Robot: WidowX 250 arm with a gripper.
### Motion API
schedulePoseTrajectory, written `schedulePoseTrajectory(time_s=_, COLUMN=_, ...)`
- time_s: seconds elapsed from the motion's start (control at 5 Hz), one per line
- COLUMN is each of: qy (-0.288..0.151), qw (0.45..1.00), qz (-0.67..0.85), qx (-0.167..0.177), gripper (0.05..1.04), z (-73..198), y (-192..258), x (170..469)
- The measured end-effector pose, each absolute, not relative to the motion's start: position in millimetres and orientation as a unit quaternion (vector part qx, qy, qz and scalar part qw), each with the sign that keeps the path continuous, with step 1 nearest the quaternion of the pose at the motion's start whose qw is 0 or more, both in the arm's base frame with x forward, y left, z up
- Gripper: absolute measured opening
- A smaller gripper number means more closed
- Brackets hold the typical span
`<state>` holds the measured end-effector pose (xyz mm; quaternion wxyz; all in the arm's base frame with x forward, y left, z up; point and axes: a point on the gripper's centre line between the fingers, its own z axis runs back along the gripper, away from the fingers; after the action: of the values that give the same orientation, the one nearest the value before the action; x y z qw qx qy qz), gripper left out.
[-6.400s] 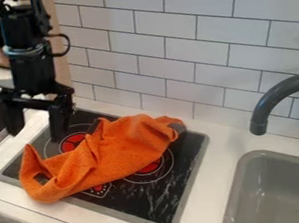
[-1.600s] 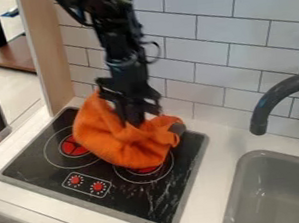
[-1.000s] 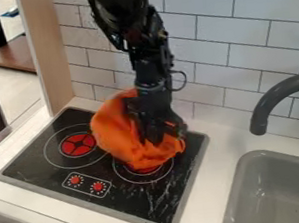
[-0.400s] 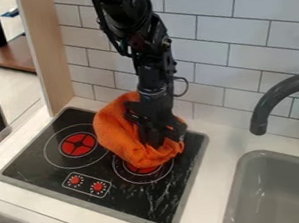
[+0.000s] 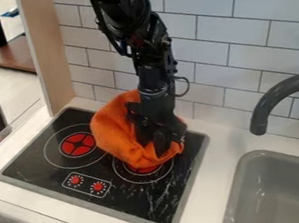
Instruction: Fold the cloth from bottom left to top right
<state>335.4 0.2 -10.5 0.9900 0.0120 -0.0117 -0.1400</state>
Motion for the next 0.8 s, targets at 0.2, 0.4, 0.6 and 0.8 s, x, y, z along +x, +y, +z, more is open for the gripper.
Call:
schedulePoseTrajectory(time_s=0.2, qy=-0.012, qw=0.990, qz=-0.142, qx=0.003, gripper=0.926, z=-4, y=0, x=332)
schedulePoseTrajectory(time_s=0.4, qy=-0.017, qw=0.989, qz=-0.145, qx=-0.005, gripper=1.011, z=5, y=-1, x=330)
schedulePoseTrajectory(time_s=0.6, qy=-0.023, qw=0.988, qz=-0.153, qx=-0.010, gripper=1.004, z=13, y=-3, x=328)
schedulePoseTrajectory(time_s=0.8, qy=-0.031, qw=0.984, qz=-0.172, qx=-0.020, gripper=0.999, z=32, y=-6, x=326)
